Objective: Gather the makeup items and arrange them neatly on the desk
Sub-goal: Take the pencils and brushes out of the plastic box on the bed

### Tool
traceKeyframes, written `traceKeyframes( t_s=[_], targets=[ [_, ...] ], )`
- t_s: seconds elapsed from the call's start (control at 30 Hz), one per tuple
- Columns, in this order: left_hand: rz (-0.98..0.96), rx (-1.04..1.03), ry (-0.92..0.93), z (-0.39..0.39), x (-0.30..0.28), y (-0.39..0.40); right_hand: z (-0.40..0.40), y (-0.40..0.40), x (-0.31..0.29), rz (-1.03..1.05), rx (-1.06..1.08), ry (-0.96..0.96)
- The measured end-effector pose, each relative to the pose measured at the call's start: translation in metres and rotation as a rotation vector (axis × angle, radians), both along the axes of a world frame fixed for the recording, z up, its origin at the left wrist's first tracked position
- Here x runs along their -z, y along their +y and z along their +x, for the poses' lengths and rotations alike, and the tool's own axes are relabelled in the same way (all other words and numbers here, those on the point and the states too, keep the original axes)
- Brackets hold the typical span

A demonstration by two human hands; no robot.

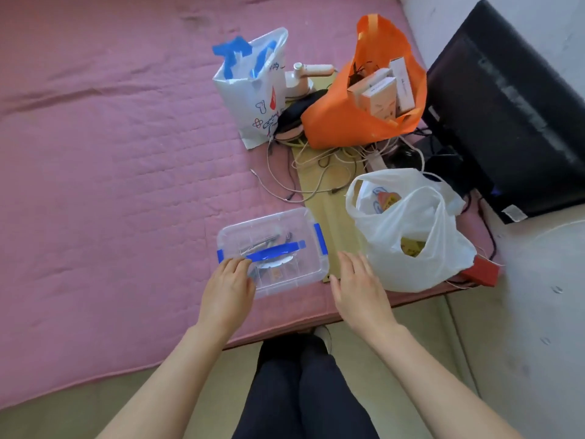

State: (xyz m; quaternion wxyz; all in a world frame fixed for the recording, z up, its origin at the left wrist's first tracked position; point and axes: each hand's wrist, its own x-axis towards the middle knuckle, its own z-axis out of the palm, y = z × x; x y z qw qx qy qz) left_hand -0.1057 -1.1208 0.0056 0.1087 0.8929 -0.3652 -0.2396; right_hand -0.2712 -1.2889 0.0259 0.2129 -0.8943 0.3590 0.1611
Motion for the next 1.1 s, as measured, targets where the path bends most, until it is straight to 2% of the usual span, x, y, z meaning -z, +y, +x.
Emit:
traceKeyframes(
  t_s=[0.2,0.43,0.6,0.73,0.9,1.1],
  targets=[
    [0.129,-0.271,0.163,0.021,0.053,-0.006,0.036,-0.040,0.046,0.044,-0.050,0.090],
    [0.109,-0.677,0.222,0.033,0.122,-0.006,0.066,-0.075,0.117,0.084,-0.093,0.093],
    [0.045,-0.874,0.247,0.036,0.165,-0.004,0.078,-0.082,0.160,0.208,-0.003,0.054],
    [-0.038,-0.959,0.250,0.031,0.186,-0.003,0.073,-0.076,0.182,0.265,0.113,0.026],
    [-0.178,-1.031,0.129,0.015,0.205,0.002,0.065,-0.068,0.208,0.236,0.204,-0.064],
    [-0.318,-1.054,0.036,0.007,0.216,0.005,0.055,-0.064,0.224,0.168,0.142,-0.204]
  ],
)
